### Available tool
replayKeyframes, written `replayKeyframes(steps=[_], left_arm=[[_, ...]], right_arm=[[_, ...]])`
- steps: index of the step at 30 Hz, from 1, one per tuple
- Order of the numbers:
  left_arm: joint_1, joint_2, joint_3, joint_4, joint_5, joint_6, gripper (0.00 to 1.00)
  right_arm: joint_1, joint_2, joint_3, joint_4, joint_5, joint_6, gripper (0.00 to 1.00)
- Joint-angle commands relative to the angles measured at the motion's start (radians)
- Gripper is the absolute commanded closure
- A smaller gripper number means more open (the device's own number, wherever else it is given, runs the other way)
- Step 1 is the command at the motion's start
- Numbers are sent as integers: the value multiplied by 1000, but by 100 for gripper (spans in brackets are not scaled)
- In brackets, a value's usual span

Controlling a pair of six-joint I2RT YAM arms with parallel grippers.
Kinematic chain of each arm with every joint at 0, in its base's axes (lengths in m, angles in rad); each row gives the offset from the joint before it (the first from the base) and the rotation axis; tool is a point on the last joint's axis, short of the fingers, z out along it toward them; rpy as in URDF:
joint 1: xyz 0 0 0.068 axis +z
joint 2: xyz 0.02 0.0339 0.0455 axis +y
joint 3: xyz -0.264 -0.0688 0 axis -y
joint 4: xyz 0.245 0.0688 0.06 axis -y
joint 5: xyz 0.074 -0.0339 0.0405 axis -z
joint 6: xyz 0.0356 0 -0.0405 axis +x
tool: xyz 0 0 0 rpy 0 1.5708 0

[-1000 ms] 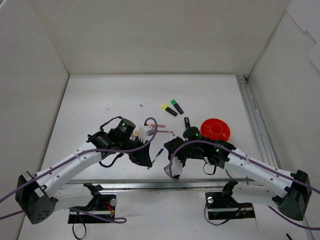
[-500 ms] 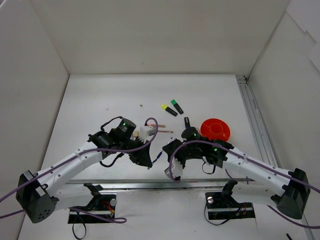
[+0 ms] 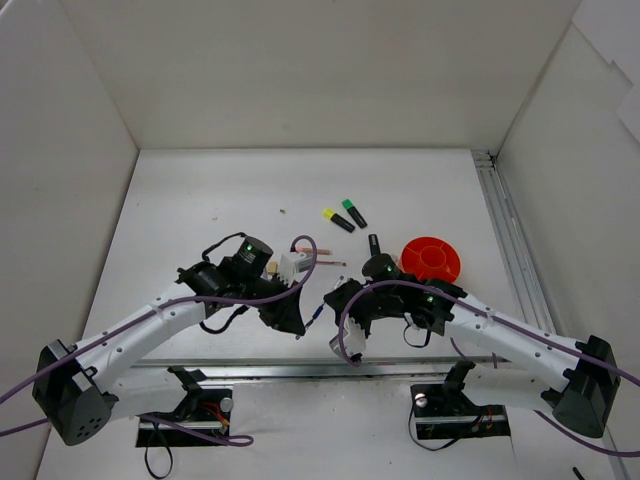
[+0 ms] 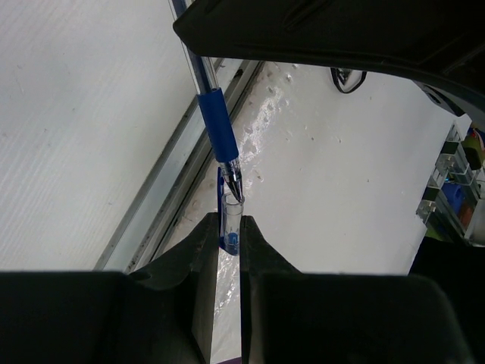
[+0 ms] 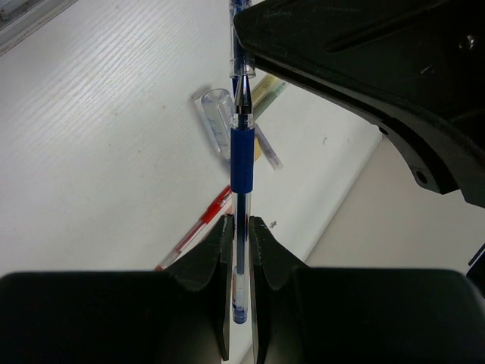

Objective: Sort the stationery into containers
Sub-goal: Close the pen cap on the pen.

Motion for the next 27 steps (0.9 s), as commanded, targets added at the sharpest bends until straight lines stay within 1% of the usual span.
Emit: replayKeyframes(steps=[1, 14, 21, 24, 27], left_arm=[[-5, 9, 60, 46, 39, 15, 100], [-5, 31, 91, 71, 43, 21, 100], [-5, 66, 142, 83, 52, 15, 100], [-5, 66, 148, 86, 44, -1, 100], [-5, 49, 133, 97, 1, -25, 100]], right_arm=[[10, 5, 49, 30, -48, -14, 100], [22, 17, 46, 27, -80, -22, 100], [62, 54, 47, 21, -48, -82, 100], [70, 57, 49, 25, -28, -59, 100], [76, 50, 58, 48, -7, 15, 100]])
